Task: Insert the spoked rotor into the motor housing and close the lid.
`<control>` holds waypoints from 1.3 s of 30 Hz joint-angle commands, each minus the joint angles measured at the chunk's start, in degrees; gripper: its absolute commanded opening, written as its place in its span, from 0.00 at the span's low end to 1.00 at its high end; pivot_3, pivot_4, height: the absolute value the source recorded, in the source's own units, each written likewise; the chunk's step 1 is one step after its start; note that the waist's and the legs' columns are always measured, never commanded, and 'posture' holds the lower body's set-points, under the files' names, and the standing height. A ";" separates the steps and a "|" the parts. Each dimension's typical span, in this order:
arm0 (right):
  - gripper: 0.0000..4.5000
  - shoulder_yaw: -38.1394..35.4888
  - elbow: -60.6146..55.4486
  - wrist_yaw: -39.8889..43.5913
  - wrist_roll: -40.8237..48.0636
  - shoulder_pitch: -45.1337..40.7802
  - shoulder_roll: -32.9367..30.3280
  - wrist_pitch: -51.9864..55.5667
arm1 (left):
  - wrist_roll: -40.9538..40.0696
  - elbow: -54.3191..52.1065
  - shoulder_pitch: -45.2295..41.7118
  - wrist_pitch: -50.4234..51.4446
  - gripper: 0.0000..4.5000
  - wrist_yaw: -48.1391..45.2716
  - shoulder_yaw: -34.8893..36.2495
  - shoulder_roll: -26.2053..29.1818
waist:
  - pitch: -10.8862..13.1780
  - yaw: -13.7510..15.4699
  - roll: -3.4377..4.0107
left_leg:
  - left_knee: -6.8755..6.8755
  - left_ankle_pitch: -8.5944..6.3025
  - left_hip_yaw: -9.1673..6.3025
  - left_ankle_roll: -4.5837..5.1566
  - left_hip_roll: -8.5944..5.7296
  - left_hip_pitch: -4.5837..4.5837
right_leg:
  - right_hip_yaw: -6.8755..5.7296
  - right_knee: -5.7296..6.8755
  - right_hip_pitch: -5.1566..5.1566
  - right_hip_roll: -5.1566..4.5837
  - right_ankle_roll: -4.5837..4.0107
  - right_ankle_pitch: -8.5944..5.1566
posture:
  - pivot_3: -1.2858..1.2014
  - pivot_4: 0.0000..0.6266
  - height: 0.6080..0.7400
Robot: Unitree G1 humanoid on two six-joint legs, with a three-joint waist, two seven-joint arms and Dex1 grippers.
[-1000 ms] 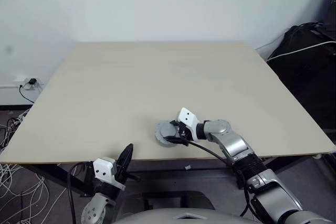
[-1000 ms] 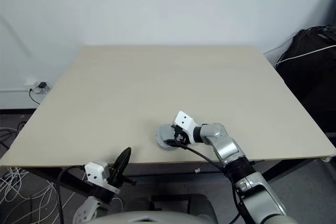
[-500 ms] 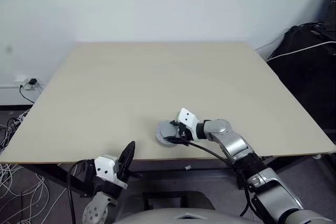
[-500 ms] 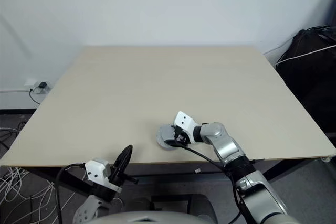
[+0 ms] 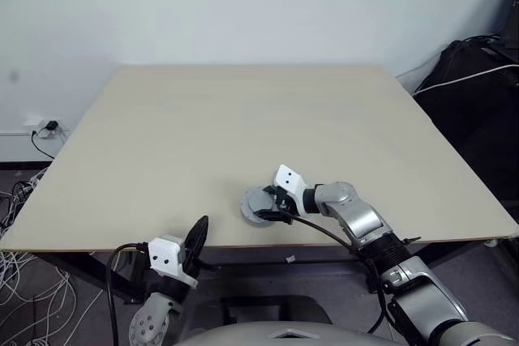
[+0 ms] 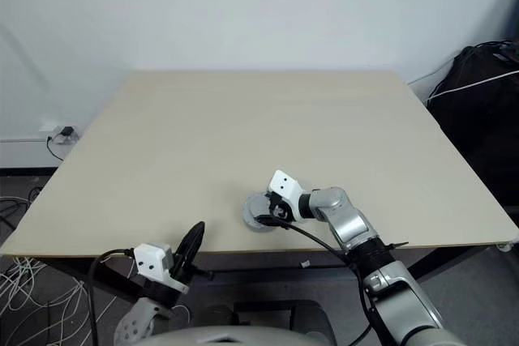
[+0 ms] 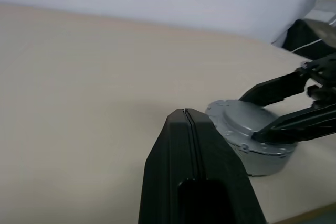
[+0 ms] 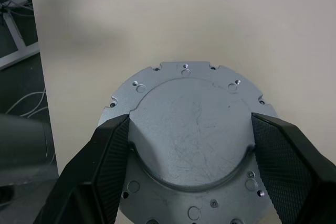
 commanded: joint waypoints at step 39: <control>0.71 0.46 -1.30 -4.03 -1.69 3.28 1.99 1.01 | 1.71 8.95 -32.95 39.34 0.00 -12.50 -3.43 6.52 | -0.11 -0.61 -0.05 | -0.05 0.05 -0.02 -0.07 -0.12 0.14 | 0.02 0.02 0.36 0.18 -0.01 0.02 | 0.52 0.00 1.00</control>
